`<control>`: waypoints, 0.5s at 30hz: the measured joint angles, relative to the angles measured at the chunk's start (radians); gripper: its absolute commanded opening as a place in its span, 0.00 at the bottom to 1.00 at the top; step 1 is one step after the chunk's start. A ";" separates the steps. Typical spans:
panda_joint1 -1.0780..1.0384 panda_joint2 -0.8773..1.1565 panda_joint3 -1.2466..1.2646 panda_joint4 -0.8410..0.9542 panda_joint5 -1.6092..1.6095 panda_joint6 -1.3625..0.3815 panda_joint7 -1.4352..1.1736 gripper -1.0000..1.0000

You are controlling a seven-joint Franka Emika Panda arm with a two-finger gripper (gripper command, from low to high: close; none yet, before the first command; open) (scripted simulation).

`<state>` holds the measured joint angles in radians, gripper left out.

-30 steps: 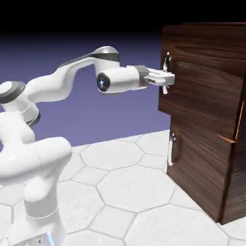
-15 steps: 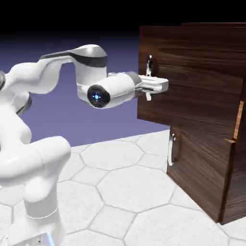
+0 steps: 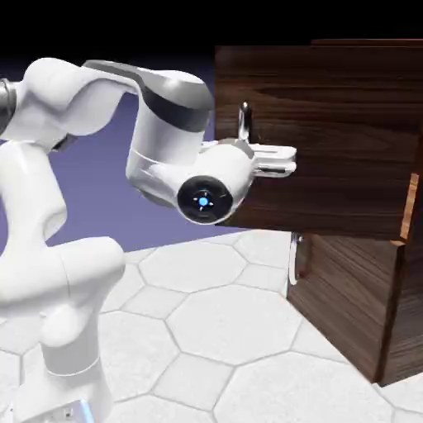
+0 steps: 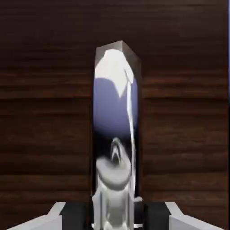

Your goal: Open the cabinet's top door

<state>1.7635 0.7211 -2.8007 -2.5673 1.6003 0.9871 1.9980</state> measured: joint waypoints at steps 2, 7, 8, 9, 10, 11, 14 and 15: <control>-0.015 -0.072 -0.010 0.051 -0.061 -0.043 -0.036 0.00; -0.039 -0.254 -0.024 0.195 -0.204 -0.133 -0.114 0.00; -0.041 -0.290 -0.025 0.227 -0.230 -0.149 -0.127 0.00; -0.043 -0.326 -0.026 0.259 -0.256 -0.165 -0.139 0.00; -0.045 -0.362 -0.026 0.293 -0.281 -0.180 -0.150 0.00; -0.046 -0.399 -0.026 0.327 -0.306 -0.195 -0.160 0.00; -0.045 -0.507 -0.024 0.433 -0.374 -0.238 -0.184 0.00; -0.043 -0.542 -0.022 0.470 -0.395 -0.252 -0.189 0.00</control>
<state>1.7201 0.1787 -2.8227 -2.0977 1.2055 0.7350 1.8087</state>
